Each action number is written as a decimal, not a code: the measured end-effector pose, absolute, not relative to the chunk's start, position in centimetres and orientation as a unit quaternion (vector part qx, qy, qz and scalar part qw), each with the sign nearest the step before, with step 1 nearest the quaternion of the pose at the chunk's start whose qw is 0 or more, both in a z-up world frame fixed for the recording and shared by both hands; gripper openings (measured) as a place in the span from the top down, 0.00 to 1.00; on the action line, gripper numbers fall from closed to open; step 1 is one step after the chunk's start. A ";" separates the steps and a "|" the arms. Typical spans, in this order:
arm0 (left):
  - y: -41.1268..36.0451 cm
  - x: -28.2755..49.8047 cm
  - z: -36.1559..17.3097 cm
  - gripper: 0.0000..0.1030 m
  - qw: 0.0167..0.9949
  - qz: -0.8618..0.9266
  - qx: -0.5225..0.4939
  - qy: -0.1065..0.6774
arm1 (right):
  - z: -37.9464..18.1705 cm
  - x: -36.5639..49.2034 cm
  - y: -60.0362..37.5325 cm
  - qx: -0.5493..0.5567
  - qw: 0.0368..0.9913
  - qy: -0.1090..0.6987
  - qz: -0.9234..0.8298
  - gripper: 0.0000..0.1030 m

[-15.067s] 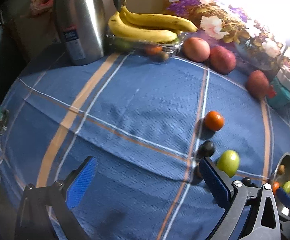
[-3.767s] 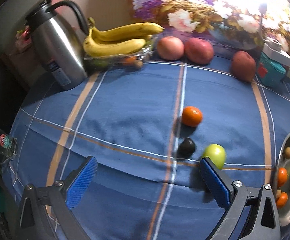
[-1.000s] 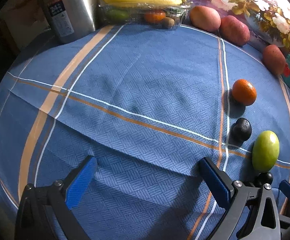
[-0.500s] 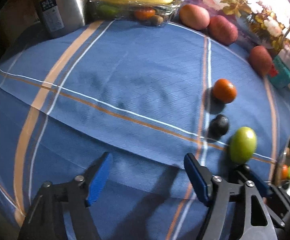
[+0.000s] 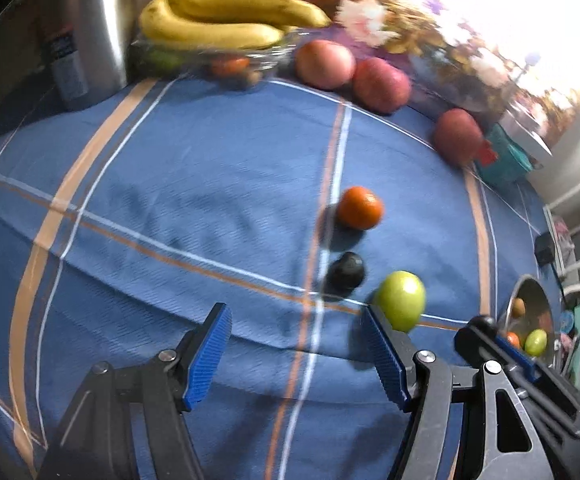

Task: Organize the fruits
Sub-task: 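Close the right tool on the black plum beside the green apple, then close the left tool on the green apple while the right tool holds the plum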

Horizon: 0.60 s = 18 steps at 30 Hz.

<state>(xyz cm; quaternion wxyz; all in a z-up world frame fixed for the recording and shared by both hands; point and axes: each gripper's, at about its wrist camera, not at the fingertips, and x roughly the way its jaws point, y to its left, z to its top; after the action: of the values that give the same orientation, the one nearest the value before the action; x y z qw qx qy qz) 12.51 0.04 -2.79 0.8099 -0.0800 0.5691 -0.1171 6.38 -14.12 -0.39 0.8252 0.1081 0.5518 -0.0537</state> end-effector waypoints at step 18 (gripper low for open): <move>-7.4 12.8 -4.7 0.43 0.803 -0.173 -0.011 0.570 | 0.9 6.0 -19.9 0.159 0.834 0.521 -0.087 0.71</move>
<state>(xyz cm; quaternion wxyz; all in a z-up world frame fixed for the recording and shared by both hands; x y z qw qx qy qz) 12.84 -7.45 -4.71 0.8035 -0.0109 0.5695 -0.1730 6.00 -19.86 0.93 0.8339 0.1586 0.5214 -0.0867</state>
